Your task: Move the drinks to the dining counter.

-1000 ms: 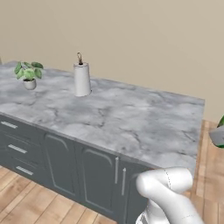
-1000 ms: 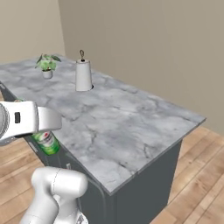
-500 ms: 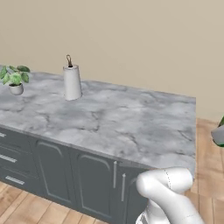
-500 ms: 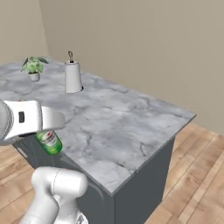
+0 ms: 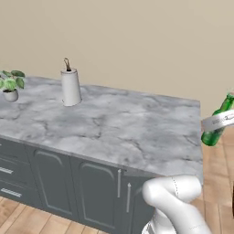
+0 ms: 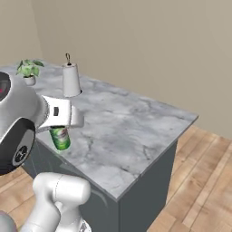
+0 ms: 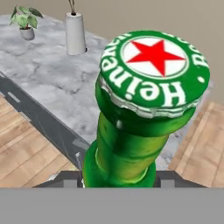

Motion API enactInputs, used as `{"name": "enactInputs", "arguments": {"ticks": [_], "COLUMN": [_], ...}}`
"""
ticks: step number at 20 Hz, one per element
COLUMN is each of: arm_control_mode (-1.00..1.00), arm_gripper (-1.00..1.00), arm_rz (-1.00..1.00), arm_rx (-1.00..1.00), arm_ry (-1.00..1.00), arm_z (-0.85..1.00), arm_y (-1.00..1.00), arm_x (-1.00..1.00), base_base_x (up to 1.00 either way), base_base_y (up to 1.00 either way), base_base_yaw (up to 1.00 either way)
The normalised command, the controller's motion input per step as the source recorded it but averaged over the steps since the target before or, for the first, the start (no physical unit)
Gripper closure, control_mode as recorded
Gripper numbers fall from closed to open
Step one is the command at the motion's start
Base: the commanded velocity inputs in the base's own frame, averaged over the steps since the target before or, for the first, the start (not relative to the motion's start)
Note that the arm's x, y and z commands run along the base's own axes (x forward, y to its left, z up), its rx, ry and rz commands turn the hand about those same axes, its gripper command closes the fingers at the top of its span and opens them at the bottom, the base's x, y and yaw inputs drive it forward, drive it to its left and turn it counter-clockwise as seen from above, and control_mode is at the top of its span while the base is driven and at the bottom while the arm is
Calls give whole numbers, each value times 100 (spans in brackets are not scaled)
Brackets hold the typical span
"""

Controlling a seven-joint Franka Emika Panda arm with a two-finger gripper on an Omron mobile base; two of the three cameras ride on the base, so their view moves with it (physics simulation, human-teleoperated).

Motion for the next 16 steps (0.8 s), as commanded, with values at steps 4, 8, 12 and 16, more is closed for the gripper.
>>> {"name": "enactInputs", "arguments": {"ticks": [4, 8, 12, 16], "arm_control_mode": [-100, -100, -100, -100], "arm_gripper": [100, 100, 100, 100], "arm_rz": [15, 5, 0, 0], "arm_rx": [17, 1, 0, -2], "arm_ry": [-4, -9, 0, 10], "arm_z": [-33, -24, -6, -13], "arm_y": [0, 0, 1, 18], "arm_x": [92, 74, 50, 54], "base_base_x": [0, 0, 0, 0], "base_base_y": [0, 0, 0, 0], "base_base_yaw": [0, 0, 0, 0]}}
